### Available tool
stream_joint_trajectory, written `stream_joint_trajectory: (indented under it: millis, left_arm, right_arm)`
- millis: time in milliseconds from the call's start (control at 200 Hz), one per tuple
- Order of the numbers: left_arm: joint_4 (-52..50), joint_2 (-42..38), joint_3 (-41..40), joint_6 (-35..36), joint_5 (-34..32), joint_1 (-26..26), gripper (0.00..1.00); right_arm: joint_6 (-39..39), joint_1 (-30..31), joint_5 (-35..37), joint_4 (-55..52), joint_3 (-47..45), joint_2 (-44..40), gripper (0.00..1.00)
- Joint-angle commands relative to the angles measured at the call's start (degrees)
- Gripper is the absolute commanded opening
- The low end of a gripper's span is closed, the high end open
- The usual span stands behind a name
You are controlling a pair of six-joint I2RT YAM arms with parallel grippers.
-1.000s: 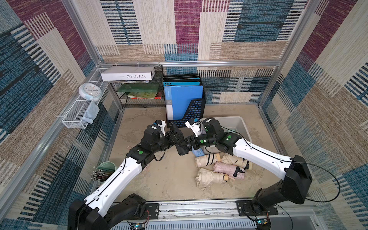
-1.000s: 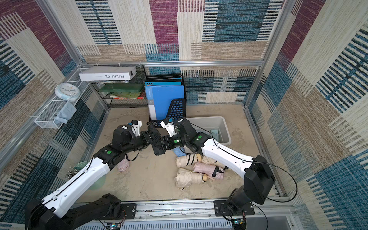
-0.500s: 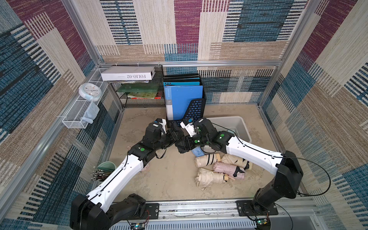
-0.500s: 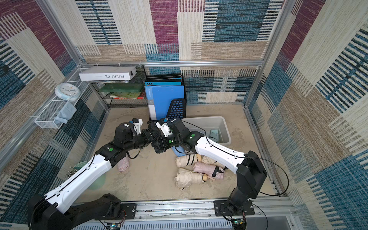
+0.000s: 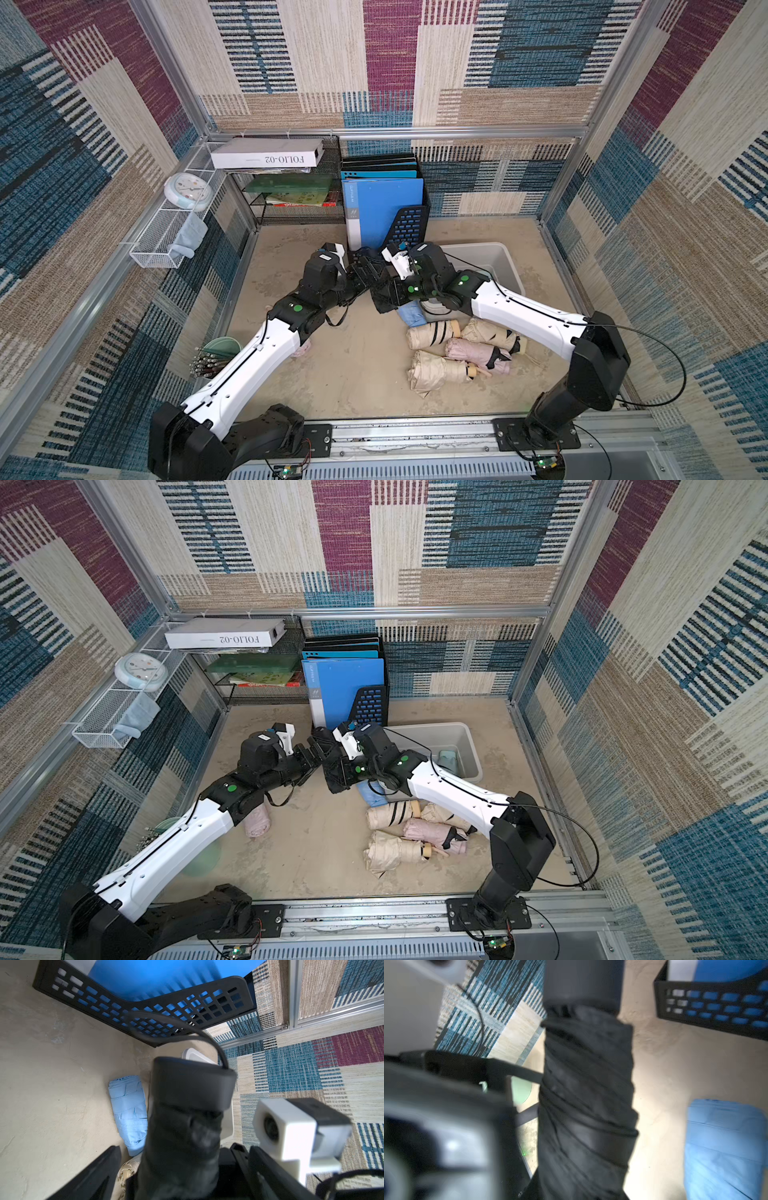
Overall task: Put the umbrella into the storage box
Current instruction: Place the umbrella in the storage box.
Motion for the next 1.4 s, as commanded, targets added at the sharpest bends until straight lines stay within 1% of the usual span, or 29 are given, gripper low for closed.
stream_joint_trajectory:
  millis: [0, 70, 140, 225, 275, 351, 416, 506, 581, 696, 786, 867, 947, 1082, 1192, 1247, 1282, 1312, 1392]
  left_arm:
    - [-1.62, -1.29, 0.63, -0.45, -5.87, 0.01, 0.99]
    - [-1.13, -1.13, 0.36, -0.77, -6.83, 0.00, 0.99]
    - [0.97, 0.71, 0.33, -0.23, -4.39, -0.08, 0.98]
    - [2.05, 4.94, 1.67, 0.01, -0.39, -0.63, 0.95]
    - [2.02, 7.81, 3.22, 0.91, 0.94, -1.86, 0.94]
    - [0.54, 12.43, 6.24, 2.32, 1.86, -4.01, 0.92]
    - [-0.20, 16.27, 8.60, 2.54, 2.99, -5.41, 0.89]
    - [0.33, 20.50, 10.55, 2.89, 3.96, -6.97, 0.86]
    - [1.33, 23.61, 12.06, 3.01, 5.60, -7.55, 0.84]
    - [0.78, 27.70, 15.60, 5.02, 8.08, -8.21, 0.80]
    - [0.42, 29.99, 17.52, 6.11, 9.57, -8.43, 0.75]
    - [0.66, 31.20, 18.34, 6.69, 10.69, -8.65, 0.71]
    - [0.70, 31.82, 18.85, 6.87, 11.01, -8.83, 0.69]
    - [1.06, 32.09, 18.54, 6.58, 10.45, -8.95, 0.68]
    - [1.25, 31.73, 18.02, 6.45, 9.92, -8.96, 0.67]
    - [0.98, 31.27, 17.86, 6.82, 9.67, -8.96, 0.67]
    - [0.76, 30.89, 17.80, 7.05, 9.50, -8.91, 0.67]
    - [0.49, 30.47, 17.67, 7.38, 9.30, -8.96, 0.68]
    - [-0.65, 29.16, 17.28, 8.02, 8.38, -8.87, 0.69]
  right_arm:
    - [0.62, -3.08, 1.82, -2.01, 0.13, -2.25, 0.18]
    - [-0.49, -6.68, 3.03, -6.07, 0.04, -4.24, 0.18]
    - [-2.64, -11.11, 4.99, -11.18, -0.05, -6.58, 0.18]
    - [-6.51, -16.24, 8.87, -17.83, 0.04, -9.48, 0.18]
    - [-9.12, -18.87, 11.41, -21.46, -0.21, -10.61, 0.19]
    - [-12.53, -21.93, 15.23, -26.68, -1.33, -10.73, 0.19]
    - [-14.11, -24.01, 17.29, -29.09, -2.60, -9.98, 0.19]
    - [-14.84, -25.65, 18.46, -28.03, -4.30, -8.53, 0.19]
    - [-14.65, -26.84, 17.40, -25.52, -4.79, -6.63, 0.18]
    - [-15.14, -27.75, 16.81, -22.78, -4.13, -2.70, 0.18]
    - [-16.65, -28.37, 16.40, -23.32, -2.72, 0.41, 0.18]
    - [-18.38, -28.95, 16.84, -24.69, -1.66, 2.87, 0.18]
    - [-20.48, -29.18, 16.49, -24.41, -2.80, 3.88, 0.18]
    - [-22.37, -30.26, 10.07, -21.62, -4.94, 5.21, 0.21]
    - [-22.15, -31.41, 8.66, -19.40, -5.33, 6.79, 0.23]
    - [-22.16, -31.92, 7.67, -18.52, -5.24, 7.67, 0.25]
    - [-22.14, -32.17, 7.19, -18.14, -5.07, 8.28, 0.29]
    - [-22.05, -32.30, 7.26, -17.93, -4.78, 8.78, 0.33]
    - [-21.91, -32.49, 9.40, -18.93, -4.12, 9.90, 0.51]
